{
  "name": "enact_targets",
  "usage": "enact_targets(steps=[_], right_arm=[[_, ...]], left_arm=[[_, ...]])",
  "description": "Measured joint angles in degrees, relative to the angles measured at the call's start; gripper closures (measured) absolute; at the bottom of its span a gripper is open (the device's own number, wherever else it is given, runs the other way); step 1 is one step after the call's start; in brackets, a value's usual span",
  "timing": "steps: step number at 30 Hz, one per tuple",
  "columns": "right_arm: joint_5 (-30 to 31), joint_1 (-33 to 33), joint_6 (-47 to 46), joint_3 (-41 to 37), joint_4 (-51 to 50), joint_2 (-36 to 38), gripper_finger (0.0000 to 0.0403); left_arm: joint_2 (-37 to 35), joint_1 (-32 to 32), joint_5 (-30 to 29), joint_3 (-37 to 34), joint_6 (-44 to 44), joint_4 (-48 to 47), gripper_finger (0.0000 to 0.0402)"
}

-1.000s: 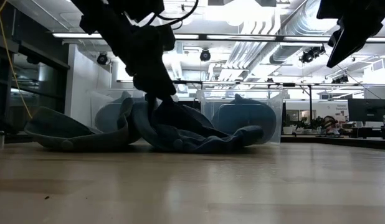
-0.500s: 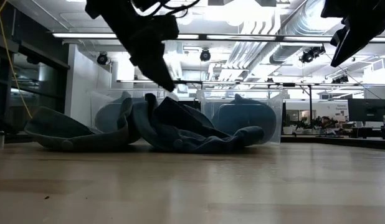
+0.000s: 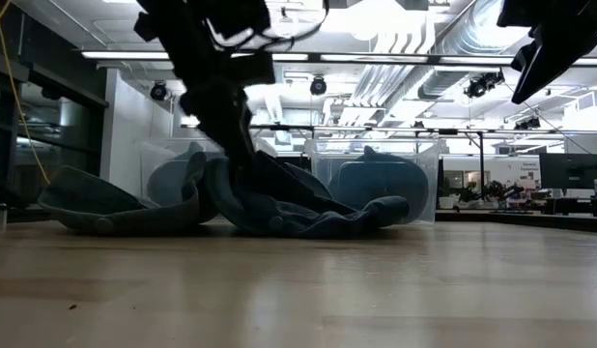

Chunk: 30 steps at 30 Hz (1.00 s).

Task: Pick & Place hat
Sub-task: Put the right black cap into the right transparent bin

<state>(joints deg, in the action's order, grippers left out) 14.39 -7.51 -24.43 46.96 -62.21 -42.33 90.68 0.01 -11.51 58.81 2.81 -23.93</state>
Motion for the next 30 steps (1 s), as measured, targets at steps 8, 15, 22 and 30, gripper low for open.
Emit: enact_targets(steps=[8, 15, 22, 30], right_arm=[[0.2, 0.0, -1.6, 0.0, 0.4, 0.0, 0.0268], [0.1, 0.0, -3.1, 0.0, 0.4, 0.0, 0.0268], [0.1, 0.0, -4.2, 0.0, 0.4, 0.0, 0.0268], [0.2, 0.0, -5.6, 0.0, 0.4, 0.0, 0.0268]], left_arm=[[4.6, 0.0, -5.8, 0.0, -0.7, 5.9, 0.0117], [4.5, 0.3, -8.9, 0.1, 0.4, 11.7, 0.0117], [6.0, 3.1, -7.1, 0.0, 1.1, 11.2, 0.0117], [5.8, 4.5, -5.5, 0.0, 1.2, 13.4, 0.0121]])
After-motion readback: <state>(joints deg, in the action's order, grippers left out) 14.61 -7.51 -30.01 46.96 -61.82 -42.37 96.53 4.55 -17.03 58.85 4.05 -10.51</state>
